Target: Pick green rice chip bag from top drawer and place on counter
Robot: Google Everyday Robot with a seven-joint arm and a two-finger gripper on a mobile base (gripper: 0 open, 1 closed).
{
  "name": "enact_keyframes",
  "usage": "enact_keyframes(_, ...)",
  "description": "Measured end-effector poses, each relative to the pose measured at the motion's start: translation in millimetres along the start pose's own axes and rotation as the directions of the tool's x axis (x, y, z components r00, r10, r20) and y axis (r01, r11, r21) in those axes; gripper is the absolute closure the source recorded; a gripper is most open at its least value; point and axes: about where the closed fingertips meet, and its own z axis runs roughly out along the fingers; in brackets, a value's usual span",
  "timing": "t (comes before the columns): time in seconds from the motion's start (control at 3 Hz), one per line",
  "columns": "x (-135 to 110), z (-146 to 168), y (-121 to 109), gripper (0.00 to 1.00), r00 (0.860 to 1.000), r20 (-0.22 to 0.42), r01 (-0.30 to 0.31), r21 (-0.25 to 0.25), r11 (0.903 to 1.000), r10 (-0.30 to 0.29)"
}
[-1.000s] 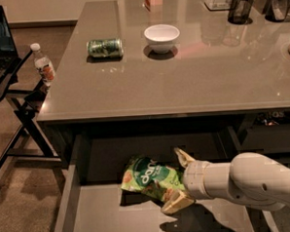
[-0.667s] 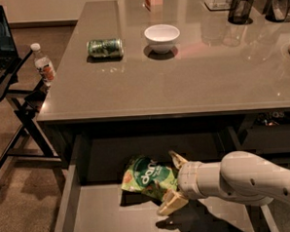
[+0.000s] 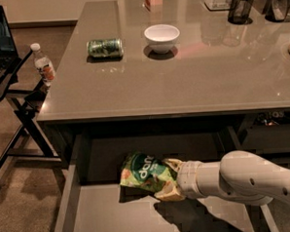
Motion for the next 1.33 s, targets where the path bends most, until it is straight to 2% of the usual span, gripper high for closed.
enact_keyframes(0.67,0,0,0,0.89,1.0,-0.001,0.001,-0.001,1.0,-0.001)
enact_keyframes(1.0,-8,-17,1,1.0,1.0,-0.01,0.021,-0.006,0.9998,-0.021)
enact_keyframes(1.33,-31,-61,-16,1.0,0.998,0.007,0.056,0.02,0.9982,-0.056)
